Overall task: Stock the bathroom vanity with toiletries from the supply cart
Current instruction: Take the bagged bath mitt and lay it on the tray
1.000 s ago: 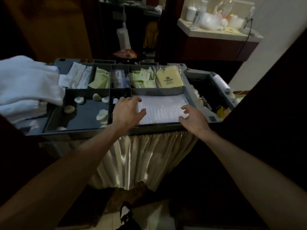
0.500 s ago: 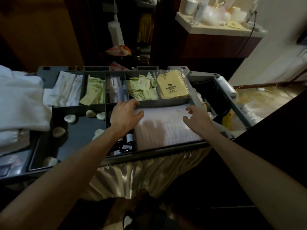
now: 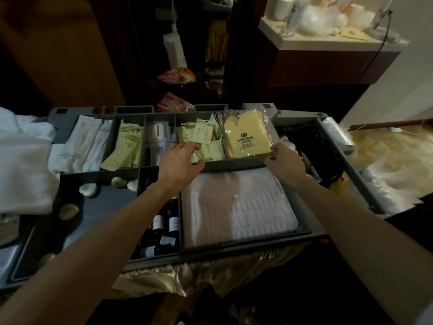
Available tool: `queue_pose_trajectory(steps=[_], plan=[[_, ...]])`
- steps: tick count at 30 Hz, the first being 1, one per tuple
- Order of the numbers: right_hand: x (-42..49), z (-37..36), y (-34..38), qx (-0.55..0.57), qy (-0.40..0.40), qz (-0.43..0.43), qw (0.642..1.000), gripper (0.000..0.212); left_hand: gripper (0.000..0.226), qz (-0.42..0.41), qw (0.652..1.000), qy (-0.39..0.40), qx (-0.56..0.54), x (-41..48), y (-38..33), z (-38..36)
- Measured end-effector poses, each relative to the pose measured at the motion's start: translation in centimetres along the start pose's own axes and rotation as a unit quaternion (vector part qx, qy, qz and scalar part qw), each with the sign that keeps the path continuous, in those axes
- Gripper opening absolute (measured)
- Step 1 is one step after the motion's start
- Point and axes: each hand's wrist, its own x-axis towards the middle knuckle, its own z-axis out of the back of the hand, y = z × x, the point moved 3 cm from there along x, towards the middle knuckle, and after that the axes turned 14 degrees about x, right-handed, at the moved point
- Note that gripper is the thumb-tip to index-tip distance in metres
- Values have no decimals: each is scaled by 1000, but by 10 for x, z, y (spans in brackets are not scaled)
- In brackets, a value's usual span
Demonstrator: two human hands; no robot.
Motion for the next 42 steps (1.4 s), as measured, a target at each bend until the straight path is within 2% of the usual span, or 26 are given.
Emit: queue_pose_trajectory(steps=[7, 13, 17, 22, 30, 36, 38, 42], plan=[[53, 2, -2, -30, 15, -9, 999, 47, 39, 4, 1000, -3, 13, 31, -14, -9], [71, -9, 2, -69, -2, -25, 997, 48, 40, 12, 1000, 7, 14, 43, -13, -19], [80, -10, 4, -33, -19, -39, 999, 51, 40, 16, 1000, 10, 19, 48, -10, -24], [96, -9, 10, 52, -12, -56, 997, 42, 39, 16, 1000, 14, 20, 52, -8, -27], [112, -14, 12, 10, 48, -50, 998, 28, 38, 25, 999, 19, 24, 47, -6, -36], [119, 3, 13, 10, 182, -135, 974, 10, 36, 24, 1000, 12, 14, 44, 3, -39], [123, 14, 8, -3, 192, -145, 971, 14, 36, 30, 999, 14, 14, 43, 5, -43], [131, 17, -10, 68, 124, -151, 978, 30, 36, 36, 999, 31, 9, 42, 1, -51]])
